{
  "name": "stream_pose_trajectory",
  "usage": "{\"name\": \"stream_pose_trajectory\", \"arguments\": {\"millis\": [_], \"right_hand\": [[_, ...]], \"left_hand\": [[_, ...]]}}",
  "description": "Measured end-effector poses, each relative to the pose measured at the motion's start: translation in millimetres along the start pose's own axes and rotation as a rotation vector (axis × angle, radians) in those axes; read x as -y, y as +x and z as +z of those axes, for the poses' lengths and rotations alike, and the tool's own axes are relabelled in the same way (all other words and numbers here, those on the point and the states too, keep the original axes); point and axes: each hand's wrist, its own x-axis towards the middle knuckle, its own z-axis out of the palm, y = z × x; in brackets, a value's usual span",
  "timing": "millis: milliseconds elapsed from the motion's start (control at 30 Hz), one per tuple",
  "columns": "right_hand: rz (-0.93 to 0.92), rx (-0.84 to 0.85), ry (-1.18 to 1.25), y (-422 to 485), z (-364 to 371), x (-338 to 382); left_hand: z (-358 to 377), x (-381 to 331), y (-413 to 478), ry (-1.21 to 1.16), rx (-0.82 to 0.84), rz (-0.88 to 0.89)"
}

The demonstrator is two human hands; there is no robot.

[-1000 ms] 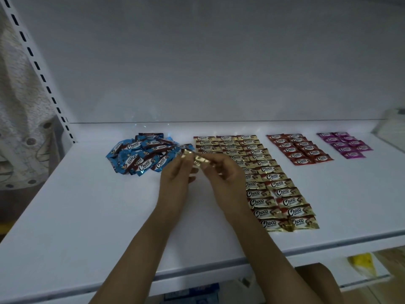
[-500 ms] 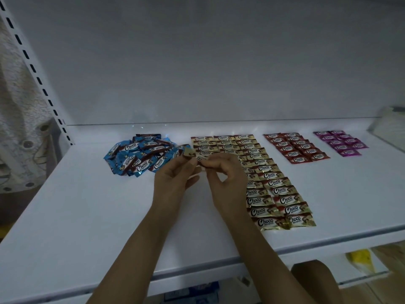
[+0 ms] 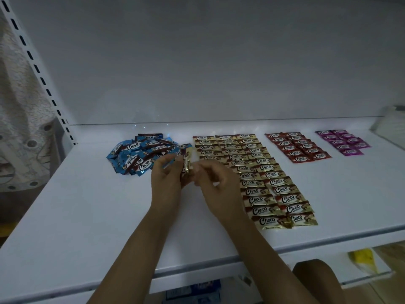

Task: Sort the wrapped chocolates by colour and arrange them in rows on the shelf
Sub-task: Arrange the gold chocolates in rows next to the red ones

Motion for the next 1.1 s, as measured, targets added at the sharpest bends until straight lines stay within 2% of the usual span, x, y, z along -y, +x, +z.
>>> {"name": "stream_pose_trajectory", "arguments": {"millis": [133,200,300,433,567,667,833,1100], "right_hand": [[-0.379,-0.049,-0.474,1,1,-7],[-0.48,-0.042,-0.599,0,2,-6],[-0.525,0.013,-0.671,-3,3,-1],[-0.422,-0.089,-0.789,-1,-4,-7],[-0.208,0.017,-0.984,-4,-5,-22],[-0.155,0.052,-1.002,-7,-2,-18],[-0.189,0.07,-0.989,-6,0,-12],[-0.012,0.083,-0.968,-6,0,-18]], "left_hand": [[-4,7,0,0.339,0.03,0.238],[-5,11,0,0.434,0.041,0.328],[-3,9,0,0.399,-0.058,0.235],[3,6,-5,0.37,-0.109,0.181],[2,5,-4,0.334,-0.124,0.16],[3,4,-4,0.342,-0.118,0.156],[3,5,-4,0.346,-0.11,0.144],[2,8,-1,0.362,-0.097,0.155]]}}
